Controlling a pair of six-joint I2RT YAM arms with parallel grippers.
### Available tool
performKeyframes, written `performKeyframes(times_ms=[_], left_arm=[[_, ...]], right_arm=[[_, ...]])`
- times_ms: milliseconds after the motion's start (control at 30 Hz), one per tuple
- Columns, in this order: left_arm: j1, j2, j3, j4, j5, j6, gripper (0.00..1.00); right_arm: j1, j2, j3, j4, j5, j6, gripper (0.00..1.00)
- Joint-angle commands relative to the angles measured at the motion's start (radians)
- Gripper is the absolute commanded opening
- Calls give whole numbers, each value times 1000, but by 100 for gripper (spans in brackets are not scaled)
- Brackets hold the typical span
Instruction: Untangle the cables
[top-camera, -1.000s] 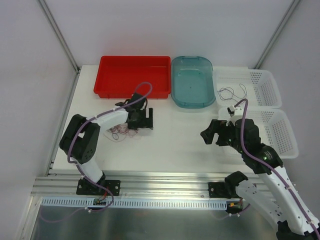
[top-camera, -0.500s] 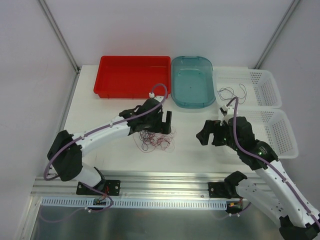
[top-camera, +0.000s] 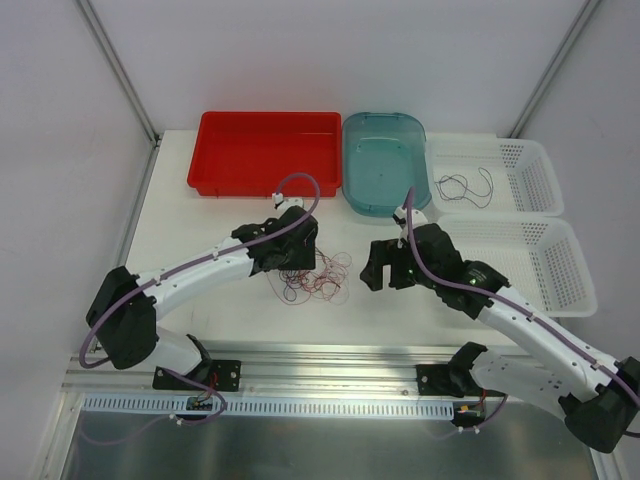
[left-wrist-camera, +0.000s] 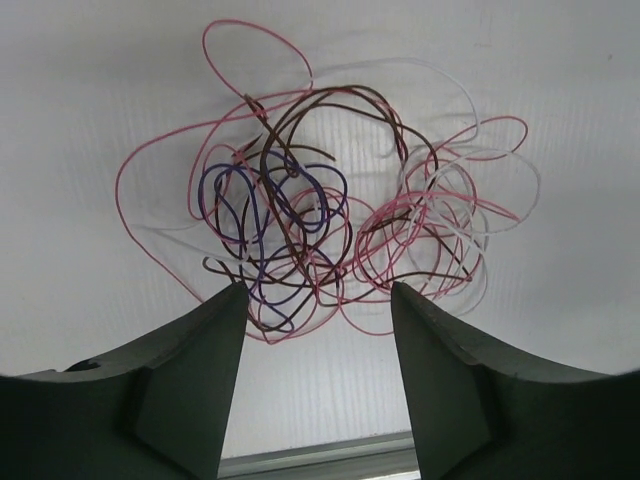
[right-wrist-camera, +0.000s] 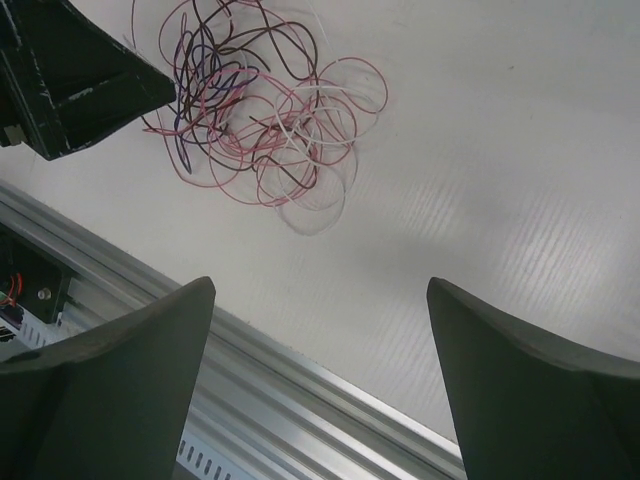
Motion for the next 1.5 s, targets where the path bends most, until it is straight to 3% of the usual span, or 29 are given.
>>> performKeyframes(times_ms=[0, 200, 633, 833, 1033, 1467], left_arm=[[2, 58, 97, -4, -91, -60, 58], [2, 170, 168, -7, -145, -71, 45], [2, 276, 162, -9, -148, -105, 34], [2, 293, 157, -9, -148, -107, 19], [2, 228, 123, -9, -138, -90, 0], [2, -25, 74, -9, -33, -27, 0]], right_arm=[[10, 16, -13, 100, 43, 46, 91], [13, 14, -28, 112, 60, 53, 91], [13, 65, -51, 160, 37, 54, 91], [13, 103, -47, 203, 28, 45, 91], [13, 218, -12, 310, -6, 39, 90], [36, 657, 131, 525, -99, 99, 85]])
